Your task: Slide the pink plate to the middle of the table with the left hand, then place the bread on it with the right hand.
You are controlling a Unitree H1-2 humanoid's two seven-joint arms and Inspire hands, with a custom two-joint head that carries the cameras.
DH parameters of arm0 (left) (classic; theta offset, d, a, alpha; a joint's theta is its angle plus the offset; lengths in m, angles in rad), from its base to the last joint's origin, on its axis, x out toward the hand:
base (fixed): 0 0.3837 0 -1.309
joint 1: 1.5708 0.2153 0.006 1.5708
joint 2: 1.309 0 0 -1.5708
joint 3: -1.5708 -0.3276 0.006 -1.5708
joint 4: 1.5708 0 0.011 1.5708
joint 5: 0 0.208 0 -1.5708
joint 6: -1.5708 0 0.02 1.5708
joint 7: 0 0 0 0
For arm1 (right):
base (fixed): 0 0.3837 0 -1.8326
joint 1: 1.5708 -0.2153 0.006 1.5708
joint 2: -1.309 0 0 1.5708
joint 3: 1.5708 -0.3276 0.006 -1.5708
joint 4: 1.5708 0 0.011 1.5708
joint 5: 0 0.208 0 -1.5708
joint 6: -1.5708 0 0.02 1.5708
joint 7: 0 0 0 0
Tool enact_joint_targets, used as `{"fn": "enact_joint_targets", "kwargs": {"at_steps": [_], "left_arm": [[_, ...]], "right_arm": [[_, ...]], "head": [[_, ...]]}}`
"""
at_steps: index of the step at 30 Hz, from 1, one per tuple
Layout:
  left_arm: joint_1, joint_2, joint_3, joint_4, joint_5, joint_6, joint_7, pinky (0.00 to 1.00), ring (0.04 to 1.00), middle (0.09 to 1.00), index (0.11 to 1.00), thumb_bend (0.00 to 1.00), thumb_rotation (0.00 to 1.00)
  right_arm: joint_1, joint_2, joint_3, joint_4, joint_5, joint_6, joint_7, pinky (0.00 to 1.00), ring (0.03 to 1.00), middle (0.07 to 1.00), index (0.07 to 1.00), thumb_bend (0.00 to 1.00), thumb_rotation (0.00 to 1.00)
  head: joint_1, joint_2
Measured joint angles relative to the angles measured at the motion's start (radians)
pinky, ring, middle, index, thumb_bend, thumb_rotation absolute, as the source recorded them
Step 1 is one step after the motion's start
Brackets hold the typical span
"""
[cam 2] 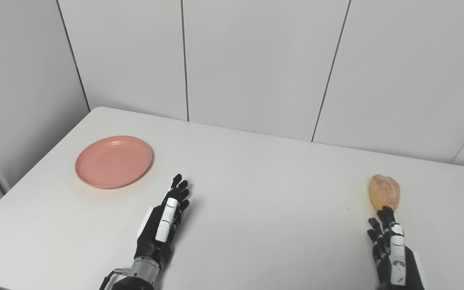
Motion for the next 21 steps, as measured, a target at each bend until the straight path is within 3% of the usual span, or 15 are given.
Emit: {"fn": "enact_joint_targets", "kwargs": {"at_steps": [5,11,17,21], "left_arm": [[-0.087,0.054,0.032,-0.066,-0.058,0.061,-0.031,1.00,0.980,0.970,0.995,0.81,0.91],[-0.193,0.148,0.085,-0.074,-0.098,0.098,-0.060,0.94,0.893,0.895,0.898,0.81,0.86],[-0.251,0.219,0.141,-0.057,-0.129,0.106,-0.078,0.90,0.863,0.865,0.866,0.82,0.81],[-0.299,0.268,0.178,0.011,-0.159,0.097,-0.103,0.87,0.853,0.846,0.844,0.80,0.76]], "right_arm": [[0.000,0.001,0.000,0.000,-0.001,-0.001,0.000,1.00,0.962,0.981,0.959,0.72,0.94],[-0.001,0.002,0.000,0.002,0.000,-0.001,-0.001,1.00,0.958,0.973,0.955,0.74,0.94],[0.000,0.002,0.000,0.002,0.000,-0.001,-0.001,1.00,0.958,0.977,0.953,0.74,0.94],[0.000,0.002,0.001,0.002,-0.003,-0.001,-0.001,1.00,0.957,0.979,0.948,0.75,0.95]], "head": [[-0.002,-0.006],[0.001,-0.008],[-0.003,-0.005],[-0.006,-0.005]]}}
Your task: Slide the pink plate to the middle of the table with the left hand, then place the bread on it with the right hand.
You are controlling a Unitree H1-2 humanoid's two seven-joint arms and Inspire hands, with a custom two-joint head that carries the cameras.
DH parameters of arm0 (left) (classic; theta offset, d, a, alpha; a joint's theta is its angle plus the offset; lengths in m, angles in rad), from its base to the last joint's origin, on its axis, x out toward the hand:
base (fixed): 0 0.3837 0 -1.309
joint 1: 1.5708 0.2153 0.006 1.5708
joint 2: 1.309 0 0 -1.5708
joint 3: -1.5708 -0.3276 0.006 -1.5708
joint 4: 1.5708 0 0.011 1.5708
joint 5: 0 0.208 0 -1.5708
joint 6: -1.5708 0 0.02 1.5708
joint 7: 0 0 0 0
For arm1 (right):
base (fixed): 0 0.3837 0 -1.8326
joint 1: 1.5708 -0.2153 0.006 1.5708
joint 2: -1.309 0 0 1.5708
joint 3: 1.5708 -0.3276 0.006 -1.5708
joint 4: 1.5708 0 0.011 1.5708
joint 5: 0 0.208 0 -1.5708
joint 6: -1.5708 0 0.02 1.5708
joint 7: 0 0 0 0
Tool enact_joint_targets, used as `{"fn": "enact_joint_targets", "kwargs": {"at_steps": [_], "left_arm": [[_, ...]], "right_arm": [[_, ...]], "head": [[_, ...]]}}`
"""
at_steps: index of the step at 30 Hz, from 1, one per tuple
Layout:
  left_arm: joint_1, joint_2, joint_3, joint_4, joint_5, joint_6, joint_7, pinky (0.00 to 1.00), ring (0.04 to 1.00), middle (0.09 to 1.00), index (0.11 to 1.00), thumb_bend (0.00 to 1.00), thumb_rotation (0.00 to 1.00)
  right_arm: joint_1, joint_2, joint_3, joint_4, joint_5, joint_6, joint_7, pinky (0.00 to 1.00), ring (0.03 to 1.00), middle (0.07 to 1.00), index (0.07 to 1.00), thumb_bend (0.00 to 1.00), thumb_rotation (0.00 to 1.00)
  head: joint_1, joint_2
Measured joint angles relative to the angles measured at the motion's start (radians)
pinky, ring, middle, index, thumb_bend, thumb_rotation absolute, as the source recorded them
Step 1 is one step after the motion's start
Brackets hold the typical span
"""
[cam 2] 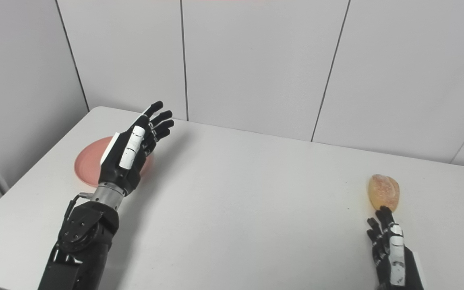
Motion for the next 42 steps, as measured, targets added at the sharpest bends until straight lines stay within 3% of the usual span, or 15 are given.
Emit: {"fn": "enact_joint_targets", "kwargs": {"at_steps": [8,13,18,24,31,34,42], "left_arm": [[-0.084,0.114,0.066,0.154,-0.048,-0.079,-0.077,0.83,0.850,0.849,0.858,0.87,0.77],[-0.143,0.177,0.094,0.271,-0.067,-0.116,-0.110,0.90,0.876,0.868,0.864,0.87,0.79],[-0.195,0.235,0.129,0.408,-0.069,-0.153,-0.130,0.90,0.877,0.868,0.884,0.88,0.78],[-0.213,0.276,0.146,0.503,-0.072,-0.173,-0.140,0.94,0.905,0.881,0.876,0.87,0.78],[-0.233,0.307,0.169,0.604,-0.078,-0.184,-0.148,0.90,0.905,0.889,0.889,0.84,0.74],[-0.255,0.320,0.181,0.668,-0.091,-0.190,-0.151,0.94,0.932,0.907,0.884,0.81,0.73],[-0.289,0.351,0.188,0.858,-0.070,-0.260,-0.136,0.92,0.917,0.889,0.916,0.80,0.74]], "right_arm": [[0.000,0.000,0.000,0.001,-0.006,0.000,0.001,1.00,0.955,0.981,0.942,0.75,0.95],[0.000,0.000,0.000,0.001,-0.007,0.000,0.001,1.00,0.957,0.978,0.944,0.74,0.95],[0.001,0.000,0.000,0.001,-0.007,0.000,0.001,1.00,0.956,0.974,0.942,0.75,0.95],[0.001,0.002,-0.002,0.002,-0.007,0.000,-0.004,1.00,0.950,0.967,0.938,0.73,0.95],[0.002,0.002,-0.005,0.001,-0.007,0.000,-0.005,1.00,0.946,0.965,0.945,0.74,0.96],[0.002,0.002,-0.005,0.000,-0.005,0.000,-0.005,1.00,0.952,0.965,0.946,0.73,0.95],[0.013,0.001,-0.007,-0.015,0.002,0.000,-0.003,0.99,0.935,0.952,0.937,0.74,0.95]], "head": [[-0.002,0.000],[-0.002,0.000],[0.001,0.000],[0.008,0.002],[0.014,0.018],[0.015,0.029],[0.018,0.043]]}}
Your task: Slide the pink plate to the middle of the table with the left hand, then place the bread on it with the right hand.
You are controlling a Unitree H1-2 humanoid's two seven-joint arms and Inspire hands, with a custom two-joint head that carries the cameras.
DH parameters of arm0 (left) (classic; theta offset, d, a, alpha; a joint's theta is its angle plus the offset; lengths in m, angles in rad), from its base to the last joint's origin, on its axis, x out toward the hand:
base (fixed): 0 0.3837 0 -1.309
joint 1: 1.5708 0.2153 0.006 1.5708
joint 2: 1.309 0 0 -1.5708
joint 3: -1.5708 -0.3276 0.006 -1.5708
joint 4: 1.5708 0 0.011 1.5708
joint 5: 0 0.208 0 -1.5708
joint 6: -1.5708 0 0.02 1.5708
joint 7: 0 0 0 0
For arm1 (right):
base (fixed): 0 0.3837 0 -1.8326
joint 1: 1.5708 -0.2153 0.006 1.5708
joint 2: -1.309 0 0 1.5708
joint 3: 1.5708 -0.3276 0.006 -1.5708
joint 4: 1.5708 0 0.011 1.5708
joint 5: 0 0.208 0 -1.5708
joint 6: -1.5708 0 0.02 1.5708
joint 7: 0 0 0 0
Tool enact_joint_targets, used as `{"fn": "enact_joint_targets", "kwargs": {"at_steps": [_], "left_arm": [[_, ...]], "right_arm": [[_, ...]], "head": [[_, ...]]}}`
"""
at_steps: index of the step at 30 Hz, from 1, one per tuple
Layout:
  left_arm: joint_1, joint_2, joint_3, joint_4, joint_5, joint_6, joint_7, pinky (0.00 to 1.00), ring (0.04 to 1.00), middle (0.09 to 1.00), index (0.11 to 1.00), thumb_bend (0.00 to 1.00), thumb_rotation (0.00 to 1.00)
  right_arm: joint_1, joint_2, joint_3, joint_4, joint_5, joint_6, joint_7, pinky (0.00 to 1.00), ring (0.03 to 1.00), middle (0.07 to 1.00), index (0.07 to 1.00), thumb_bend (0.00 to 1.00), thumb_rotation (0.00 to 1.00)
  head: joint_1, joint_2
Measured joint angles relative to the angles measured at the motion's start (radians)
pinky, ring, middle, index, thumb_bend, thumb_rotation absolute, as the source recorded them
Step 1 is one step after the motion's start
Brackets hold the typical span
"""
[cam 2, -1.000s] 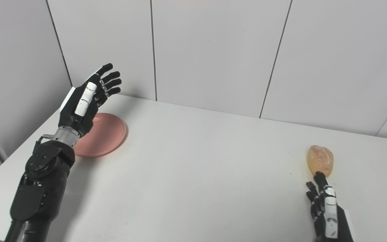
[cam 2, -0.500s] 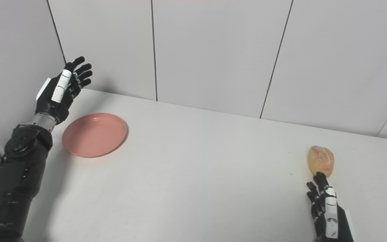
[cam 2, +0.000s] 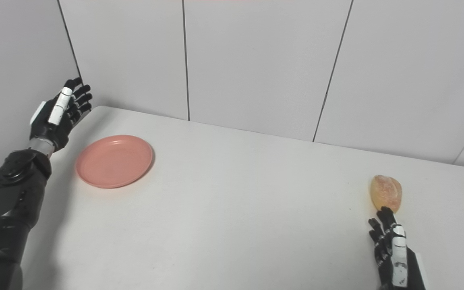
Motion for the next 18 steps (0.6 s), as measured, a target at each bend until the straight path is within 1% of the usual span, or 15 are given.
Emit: {"fn": "enact_joint_targets", "kwargs": {"at_steps": [2,4,5,7,9,12,14,15,17,18], "left_arm": [[-0.002,0.003,0.009,0.045,0.003,-0.016,0.016,0.91,0.918,0.892,0.915,0.81,0.72],[-0.002,0.003,0.009,0.071,0.007,-0.034,0.030,0.90,0.917,0.897,0.926,0.81,0.74],[-0.002,0.005,0.008,0.083,0.012,-0.040,0.035,0.90,0.910,0.892,0.925,0.85,0.73],[-0.002,0.008,0.003,0.113,0.028,-0.059,0.040,0.91,0.909,0.891,0.925,0.86,0.73],[-0.004,0.008,0.002,0.144,0.032,-0.079,0.048,0.91,0.905,0.887,0.923,0.90,0.72],[-0.007,0.008,0.004,0.202,0.035,-0.092,0.056,0.87,0.886,0.870,0.901,0.82,0.71],[-0.007,0.008,0.005,0.221,0.035,-0.096,0.056,0.86,0.883,0.866,0.897,0.80,0.70],[-0.007,0.008,0.005,0.225,0.035,-0.102,0.056,0.86,0.883,0.866,0.897,0.80,0.70],[-0.009,0.008,0.004,0.236,0.035,-0.121,0.056,0.87,0.881,0.872,0.903,0.84,0.69],[-0.012,0.008,0.003,0.254,0.035,-0.132,0.053,0.88,0.896,0.886,0.920,0.84,0.71]], "right_arm": [[0.003,-0.001,-0.001,-0.001,0.001,0.000,0.000,1.00,0.943,0.962,0.943,0.74,0.95],[0.004,-0.003,-0.001,-0.001,0.001,0.000,0.000,1.00,0.943,0.961,0.943,0.74,0.95],[0.004,-0.004,-0.001,-0.001,0.001,0.000,0.000,0.99,0.941,0.958,0.940,0.74,0.95],[0.004,-0.004,-0.001,-0.001,0.001,0.000,0.000,0.99,0.940,0.958,0.939,0.74,0.95],[0.004,-0.005,-0.002,-0.002,0.002,0.000,0.001,1.00,0.940,0.959,0.938,0.74,0.95],[0.004,-0.006,-0.002,-0.003,0.005,0.000,0.002,0.99,0.938,0.959,0.941,0.74,0.95],[0.006,-0.006,-0.003,-0.004,0.006,0.001,0.002,0.99,0.936,0.958,0.942,0.74,0.95],[0.007,-0.006,-0.003,-0.006,0.006,0.001,0.001,0.99,0.936,0.958,0.942,0.74,0.95],[0.007,-0.006,-0.003,-0.006,0.009,0.001,0.000,0.99,0.936,0.957,0.941,0.74,0.95],[0.008,-0.006,-0.003,-0.007,0.010,0.001,-0.001,0.99,0.932,0.953,0.933,0.74,0.95]], "head": [[0.000,0.003],[0.000,0.003],[-0.002,0.003],[-0.002,0.005],[0.000,0.005],[-0.005,0.009],[-0.006,0.012],[-0.006,0.012],[-0.008,0.014],[-0.008,0.014]]}}
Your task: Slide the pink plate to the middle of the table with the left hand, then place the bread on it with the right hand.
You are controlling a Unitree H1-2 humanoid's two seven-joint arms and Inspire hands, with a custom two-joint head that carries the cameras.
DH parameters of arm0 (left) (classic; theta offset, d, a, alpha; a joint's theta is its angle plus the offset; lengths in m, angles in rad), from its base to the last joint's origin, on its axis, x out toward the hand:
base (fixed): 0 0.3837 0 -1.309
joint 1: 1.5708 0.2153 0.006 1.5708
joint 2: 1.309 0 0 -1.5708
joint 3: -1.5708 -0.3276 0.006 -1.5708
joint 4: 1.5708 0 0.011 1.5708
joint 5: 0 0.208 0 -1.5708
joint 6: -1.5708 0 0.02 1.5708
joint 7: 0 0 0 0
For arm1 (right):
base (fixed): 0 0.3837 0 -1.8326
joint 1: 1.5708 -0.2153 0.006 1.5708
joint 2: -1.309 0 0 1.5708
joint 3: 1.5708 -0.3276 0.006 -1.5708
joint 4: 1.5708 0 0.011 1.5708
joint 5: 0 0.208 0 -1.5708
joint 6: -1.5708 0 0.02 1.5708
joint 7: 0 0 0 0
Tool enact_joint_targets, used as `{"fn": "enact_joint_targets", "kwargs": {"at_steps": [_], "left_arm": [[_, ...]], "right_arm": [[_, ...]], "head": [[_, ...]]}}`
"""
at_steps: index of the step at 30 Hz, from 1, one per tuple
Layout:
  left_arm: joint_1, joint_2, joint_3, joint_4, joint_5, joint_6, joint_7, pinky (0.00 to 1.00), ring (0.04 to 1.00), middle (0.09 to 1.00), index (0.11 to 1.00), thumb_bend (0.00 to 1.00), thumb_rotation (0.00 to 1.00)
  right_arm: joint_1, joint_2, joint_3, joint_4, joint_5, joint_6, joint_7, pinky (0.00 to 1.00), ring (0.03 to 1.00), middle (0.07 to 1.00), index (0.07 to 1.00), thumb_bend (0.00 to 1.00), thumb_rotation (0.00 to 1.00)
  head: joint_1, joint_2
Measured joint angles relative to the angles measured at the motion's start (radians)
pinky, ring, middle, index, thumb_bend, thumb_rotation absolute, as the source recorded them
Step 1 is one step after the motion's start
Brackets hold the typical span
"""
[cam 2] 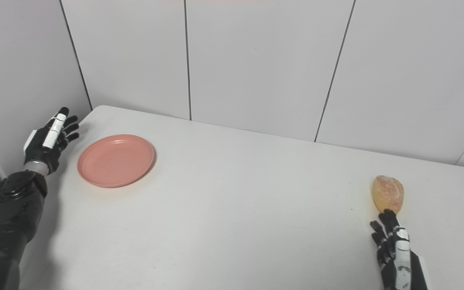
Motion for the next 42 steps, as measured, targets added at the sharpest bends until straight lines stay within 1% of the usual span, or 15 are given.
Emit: {"fn": "enact_joint_targets", "kwargs": {"at_steps": [2,4,6,8,11,16,18,21,22,25,27,30,34,39,42], "left_arm": [[-0.005,0.000,-0.009,0.037,0.000,-0.019,-0.014,0.89,0.903,0.886,0.928,0.85,0.71],[-0.006,0.000,-0.017,0.066,0.001,-0.023,-0.026,0.88,0.908,0.892,0.935,0.84,0.72],[-0.006,-0.001,-0.022,0.077,0.002,-0.029,-0.028,0.91,0.921,0.907,0.945,0.83,0.74],[-0.007,-0.001,-0.028,0.077,0.004,-0.034,-0.033,0.92,0.927,0.916,0.953,0.84,0.74],[-0.007,-0.010,-0.033,0.068,0.004,-0.037,-0.034,0.92,0.920,0.906,0.937,0.81,0.73],[-0.007,-0.041,-0.057,0.059,0.010,-0.058,-0.041,0.91,0.915,0.899,0.935,0.77,0.75],[-0.007,-0.049,-0.065,0.056,0.010,-0.062,-0.044,0.92,0.915,0.900,0.947,0.76,0.76],[-0.007,-0.054,-0.074,0.053,0.011,-0.065,-0.047,0.92,0.899,0.886,0.947,0.77,0.75],[-0.007,-0.056,-0.075,0.054,0.011,-0.068,-0.047,0.90,0.891,0.879,0.946,0.78,0.76],[-0.007,-0.062,-0.083,0.063,0.012,-0.084,-0.047,0.90,0.891,0.877,0.945,0.76,0.76],[-0.007,-0.065,-0.086,0.067,0.011,-0.095,-0.049,0.92,0.902,0.888,0.954,0.75,0.75],[-0.007,-0.066,-0.096,0.070,0.011,-0.105,-0.065,0.92,0.900,0.885,0.945,0.79,0.75],[-0.010,-0.071,-0.099,0.073,0.009,-0.107,-0.072,0.93,0.907,0.890,0.942,0.77,0.74],[-0.011,-0.077,-0.100,0.075,0.001,-0.108,-0.087,0.91,0.907,0.891,0.950,0.80,0.72],[-0.011,-0.079,-0.101,0.073,0.000,-0.105,-0.090,0.91,0.908,0.892,0.951,0.79,0.71]], "right_arm": [[0.001,0.000,0.000,-0.002,0.001,0.000,0.000,0.98,0.930,0.952,0.933,0.74,0.95],[0.001,0.000,0.001,-0.002,0.001,0.000,-0.001,0.98,0.927,0.950,0.932,0.75,0.95],[0.002,0.001,0.001,-0.003,0.001,0.000,-0.002,0.98,0.930,0.955,0.935,0.75,0.95],[0.003,0.001,0.001,-0.004,0.001,0.000,-0.003,0.99,0.937,0.963,0.940,0.74,0.94],[0.003,0.001,0.001,-0.005,0.003,0.000,-0.004,1.00,0.936,0.959,0.938,0.74,0.94],[0.007,0.004,0.002,-0.011,0.003,0.001,-0.012,1.00,0.930,0.955,0.936,0.74,0.94],[0.008,0.005,0.003,-0.012,0.002,0.002,-0.014,1.00,0.932,0.957,0.936,0.74,0.94],[0.009,0.005,0.004,-0.016,0.002,0.003,-0.017,1.00,0.931,0.958,0.934,0.74,0.94],[0.010,0.005,0.004,-0.016,0.002,0.003,-0.017,1.00,0.929,0.958,0.934,0.74,0.94],[0.010,0.005,0.006,-0.016,0.001,0.003,-0.019,1.00,0.929,0.959,0.936,0.75,0.94],[0.010,0.005,0.007,-0.016,0.001,0.003,-0.019,1.00,0.930,0.957,0.935,0.74,0.94],[0.010,0.006,0.008,-0.016,0.001,0.003,-0.021,1.00,0.933,0.961,0.937,0.75,0.94],[0.010,0.007,0.010,-0.016,-0.001,0.003,-0.024,0.99,0.928,0.955,0.935,0.75,0.94],[0.010,0.008,0.014,-0.016,-0.011,0.003,-0.033,0.99,0.932,0.958,0.940,0.76,0.94],[0.010,0.009,0.016,-0.018,-0.017,0.003,-0.037,0.99,0.927,0.956,0.930,0.76,0.93]], "head": [[0.000,0.002],[-0.003,0.000],[-0.006,0.000],[-0.008,0.002],[-0.011,0.002],[-0.015,0.006],[-0.015,0.006],[-0.017,0.006],[-0.017,0.008],[-0.017,0.006],[-0.018,0.008],[-0.021,0.008],[-0.021,0.006],[-0.034,0.009],[-0.043,0.012]]}}
